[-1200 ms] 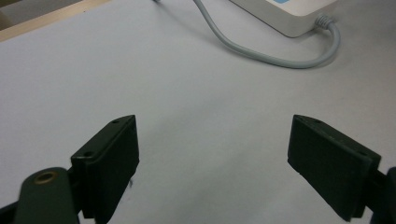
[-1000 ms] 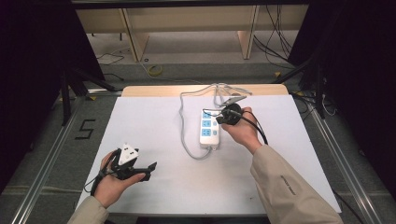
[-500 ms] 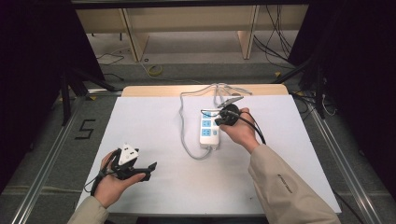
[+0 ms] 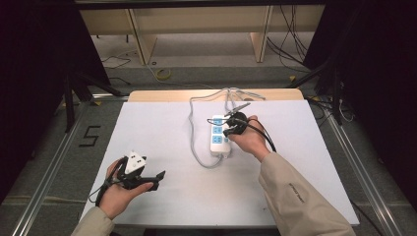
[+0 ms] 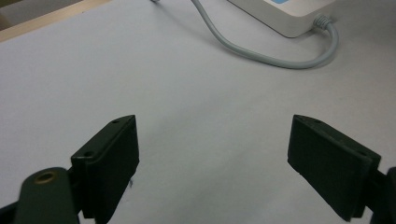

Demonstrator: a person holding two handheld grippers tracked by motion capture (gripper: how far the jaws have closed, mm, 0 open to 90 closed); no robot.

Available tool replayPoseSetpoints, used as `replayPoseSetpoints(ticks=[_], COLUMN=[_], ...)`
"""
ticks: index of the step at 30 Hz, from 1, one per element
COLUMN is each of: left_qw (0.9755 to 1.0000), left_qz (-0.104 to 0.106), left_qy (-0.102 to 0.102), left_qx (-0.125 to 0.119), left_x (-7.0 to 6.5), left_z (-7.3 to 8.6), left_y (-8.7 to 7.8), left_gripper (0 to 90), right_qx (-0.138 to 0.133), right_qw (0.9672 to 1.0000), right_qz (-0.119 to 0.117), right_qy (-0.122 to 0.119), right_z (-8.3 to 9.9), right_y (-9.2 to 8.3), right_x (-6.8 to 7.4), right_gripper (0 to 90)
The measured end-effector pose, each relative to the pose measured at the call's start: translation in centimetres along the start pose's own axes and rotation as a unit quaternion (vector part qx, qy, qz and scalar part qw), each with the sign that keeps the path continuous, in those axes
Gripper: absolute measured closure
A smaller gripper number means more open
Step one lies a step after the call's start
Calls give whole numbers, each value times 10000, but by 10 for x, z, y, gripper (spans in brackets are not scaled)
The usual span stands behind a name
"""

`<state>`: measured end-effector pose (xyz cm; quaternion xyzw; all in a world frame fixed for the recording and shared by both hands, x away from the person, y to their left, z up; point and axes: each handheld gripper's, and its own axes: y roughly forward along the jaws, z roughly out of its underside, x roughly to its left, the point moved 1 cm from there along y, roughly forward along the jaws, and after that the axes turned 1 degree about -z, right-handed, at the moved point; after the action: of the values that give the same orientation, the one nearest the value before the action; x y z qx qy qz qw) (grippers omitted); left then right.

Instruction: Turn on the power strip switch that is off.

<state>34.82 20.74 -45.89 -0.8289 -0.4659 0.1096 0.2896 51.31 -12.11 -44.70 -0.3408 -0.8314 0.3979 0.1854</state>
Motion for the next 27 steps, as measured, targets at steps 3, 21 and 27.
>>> replayPoseSetpoints(ticks=[3,21,27], left_qw=[10000,10000,10000], left_qz=[-3,-1,3], left_qy=[1,15,9], left_qx=[3,2,9], left_x=[0,0,0], left_z=[0,0,0], left_y=[0,0,0], left_gripper=[161,161,161], right_qx=[58,391,456], right_qw=[10000,9992,9989], right_qz=[-13,-105,-43], right_qy=[-43,-64,-122], right_z=[0,-2,-3], right_y=[2,6,6], right_x=[0,4,4], right_gripper=[900,900,900])
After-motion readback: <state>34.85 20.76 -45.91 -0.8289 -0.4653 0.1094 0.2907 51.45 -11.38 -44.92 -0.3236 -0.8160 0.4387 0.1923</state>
